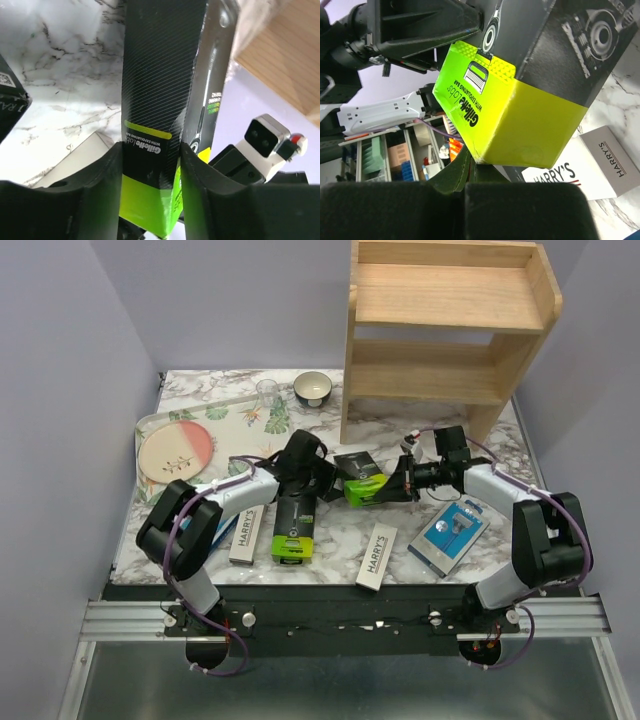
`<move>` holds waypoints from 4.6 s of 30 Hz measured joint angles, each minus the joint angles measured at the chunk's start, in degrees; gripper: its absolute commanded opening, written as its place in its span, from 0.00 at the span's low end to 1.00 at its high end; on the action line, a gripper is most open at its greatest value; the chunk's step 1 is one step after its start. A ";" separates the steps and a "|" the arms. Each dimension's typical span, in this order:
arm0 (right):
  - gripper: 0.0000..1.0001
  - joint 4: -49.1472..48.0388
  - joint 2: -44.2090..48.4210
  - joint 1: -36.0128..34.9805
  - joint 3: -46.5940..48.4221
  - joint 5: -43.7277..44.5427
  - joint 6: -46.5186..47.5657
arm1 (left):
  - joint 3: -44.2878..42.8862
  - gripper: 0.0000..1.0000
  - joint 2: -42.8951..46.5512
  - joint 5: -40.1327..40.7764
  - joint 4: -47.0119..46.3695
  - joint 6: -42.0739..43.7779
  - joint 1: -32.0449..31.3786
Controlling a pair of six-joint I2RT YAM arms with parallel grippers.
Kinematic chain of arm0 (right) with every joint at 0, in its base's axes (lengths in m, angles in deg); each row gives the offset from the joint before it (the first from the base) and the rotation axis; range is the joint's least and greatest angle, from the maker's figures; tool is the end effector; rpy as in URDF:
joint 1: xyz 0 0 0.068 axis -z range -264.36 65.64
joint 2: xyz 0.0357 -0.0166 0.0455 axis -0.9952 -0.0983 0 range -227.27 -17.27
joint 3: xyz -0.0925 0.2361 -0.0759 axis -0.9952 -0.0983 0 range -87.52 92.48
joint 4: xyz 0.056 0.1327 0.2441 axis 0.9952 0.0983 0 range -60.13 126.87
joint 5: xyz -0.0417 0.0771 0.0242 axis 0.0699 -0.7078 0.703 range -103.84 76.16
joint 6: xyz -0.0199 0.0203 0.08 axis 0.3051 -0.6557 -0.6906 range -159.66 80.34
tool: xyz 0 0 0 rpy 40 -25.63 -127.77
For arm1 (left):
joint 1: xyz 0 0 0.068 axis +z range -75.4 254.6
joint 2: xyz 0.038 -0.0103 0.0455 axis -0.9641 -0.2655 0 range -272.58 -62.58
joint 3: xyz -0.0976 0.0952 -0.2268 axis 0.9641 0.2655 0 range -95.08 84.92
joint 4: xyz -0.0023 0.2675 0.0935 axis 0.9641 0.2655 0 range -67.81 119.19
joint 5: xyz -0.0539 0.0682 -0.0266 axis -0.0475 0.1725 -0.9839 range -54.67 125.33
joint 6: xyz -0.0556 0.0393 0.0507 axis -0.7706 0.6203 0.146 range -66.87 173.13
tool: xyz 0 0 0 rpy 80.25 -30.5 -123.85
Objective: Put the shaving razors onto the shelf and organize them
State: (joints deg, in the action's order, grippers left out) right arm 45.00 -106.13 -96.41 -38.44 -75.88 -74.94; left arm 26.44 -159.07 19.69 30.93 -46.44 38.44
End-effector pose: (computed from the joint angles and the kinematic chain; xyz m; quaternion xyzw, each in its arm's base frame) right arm 0.3013 0.1317 0.1543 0.0123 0.8317 0.5538 0.0393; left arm 0.3088 -0.2506 0.1433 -0.4413 0.8099 -0.3859 0.0204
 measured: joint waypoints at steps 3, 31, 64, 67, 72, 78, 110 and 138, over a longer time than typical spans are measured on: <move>0.04 0.72 0.94 -0.31 -0.09 0.39 1.27 | 4.22 0.42 1.84 -0.04 -6.43 2.86 0.04; 0.03 12.35 19.87 -1.29 6.69 6.23 15.30 | -6.54 0.36 6.93 -2.82 -21.49 35.78 -0.66; 0.06 16.17 9.94 -1.01 32.54 24.24 24.79 | -17.05 0.25 -2.54 -0.94 -23.21 31.36 6.64; 0.01 18.25 13.05 -0.98 32.17 32.00 25.00 | -17.20 0.25 -2.56 -0.02 -23.17 30.16 6.82; 0.01 18.58 14.80 -0.98 28.39 43.32 25.07 | -17.81 0.25 -2.75 1.18 -22.71 28.37 6.86; 0.01 17.14 7.13 -0.98 27.76 49.64 23.89 | -17.81 0.25 -2.75 1.99 -22.82 27.08 6.97; 0.94 12.09 18.95 -1.88 3.61 23.82 64.70 | -2.95 0.98 8.90 -4.44 -14.36 51.47 10.60; 0.67 20.68 0.39 -32.57 7.69 30.62 108.72 | 16.39 0.91 24.37 -6.51 -11.56 59.82 17.09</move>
State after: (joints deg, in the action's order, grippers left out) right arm 65.68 -105.74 -128.98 -30.75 -45.26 33.77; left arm 42.83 -134.69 13.18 19.36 13.38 55.53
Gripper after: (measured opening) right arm 0.832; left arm 0.926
